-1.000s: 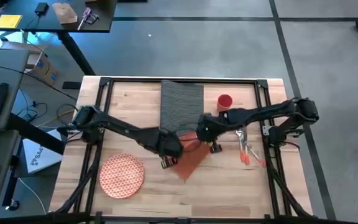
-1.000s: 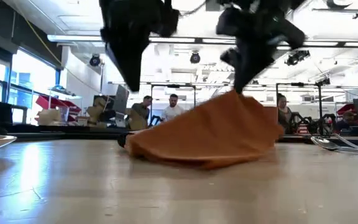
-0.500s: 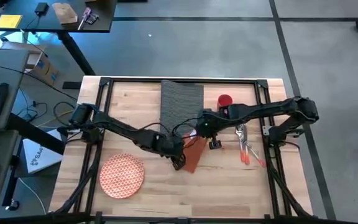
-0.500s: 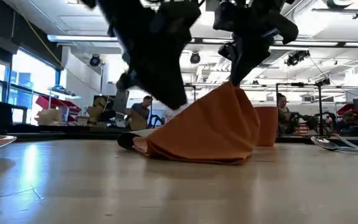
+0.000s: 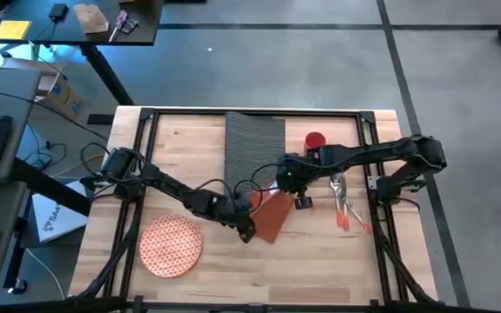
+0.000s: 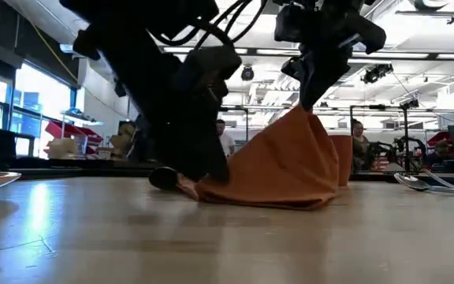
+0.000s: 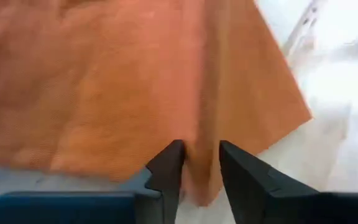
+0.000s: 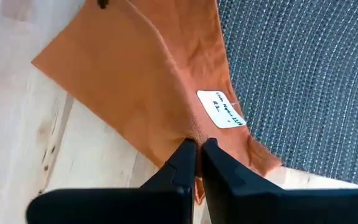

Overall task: Set table place
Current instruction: Fold the orange table napkin

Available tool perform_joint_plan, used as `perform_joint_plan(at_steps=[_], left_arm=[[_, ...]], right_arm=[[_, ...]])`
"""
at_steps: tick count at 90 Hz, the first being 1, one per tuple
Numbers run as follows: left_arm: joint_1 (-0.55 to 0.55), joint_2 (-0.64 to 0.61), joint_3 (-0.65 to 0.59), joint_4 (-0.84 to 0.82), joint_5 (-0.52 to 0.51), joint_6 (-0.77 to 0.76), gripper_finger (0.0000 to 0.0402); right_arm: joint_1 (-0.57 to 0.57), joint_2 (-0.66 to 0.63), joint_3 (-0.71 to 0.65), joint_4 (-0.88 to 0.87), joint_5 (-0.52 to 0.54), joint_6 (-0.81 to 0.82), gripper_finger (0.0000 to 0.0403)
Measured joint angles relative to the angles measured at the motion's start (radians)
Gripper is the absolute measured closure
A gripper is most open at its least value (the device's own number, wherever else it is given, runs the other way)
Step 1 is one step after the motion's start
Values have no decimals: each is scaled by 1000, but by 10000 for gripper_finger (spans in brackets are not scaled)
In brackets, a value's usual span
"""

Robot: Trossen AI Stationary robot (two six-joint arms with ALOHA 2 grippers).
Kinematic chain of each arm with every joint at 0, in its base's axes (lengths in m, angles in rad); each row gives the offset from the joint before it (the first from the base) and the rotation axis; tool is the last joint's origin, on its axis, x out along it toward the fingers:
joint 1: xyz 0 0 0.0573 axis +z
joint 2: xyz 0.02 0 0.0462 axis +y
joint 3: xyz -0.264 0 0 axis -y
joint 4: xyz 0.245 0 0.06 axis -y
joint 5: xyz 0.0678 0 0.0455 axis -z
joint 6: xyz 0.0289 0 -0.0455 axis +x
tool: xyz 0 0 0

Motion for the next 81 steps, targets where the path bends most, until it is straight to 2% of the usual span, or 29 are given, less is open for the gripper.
perform_joint_plan(at_steps=[19,31,44,60,68,81], left_arm=[[0,35,0,61,60,-9,389],[-9,-24,41,-78,62,50,399],[-21,-133,168,-419,-59,180,401],[-12,-210,317,-805,-280,337,401],[-12,-208,345,-893,-342,394,401],[-60,-135,346,-877,-345,453,401]], right_arm=[[0,0,0,-12,-1,32,403],[0,-18,0,-20,-2,53,403],[0,-70,0,-29,29,52,403],[-1,-116,0,-6,229,35,403],[-1,-116,-22,40,266,27,403],[40,-114,-175,191,260,91,403]])
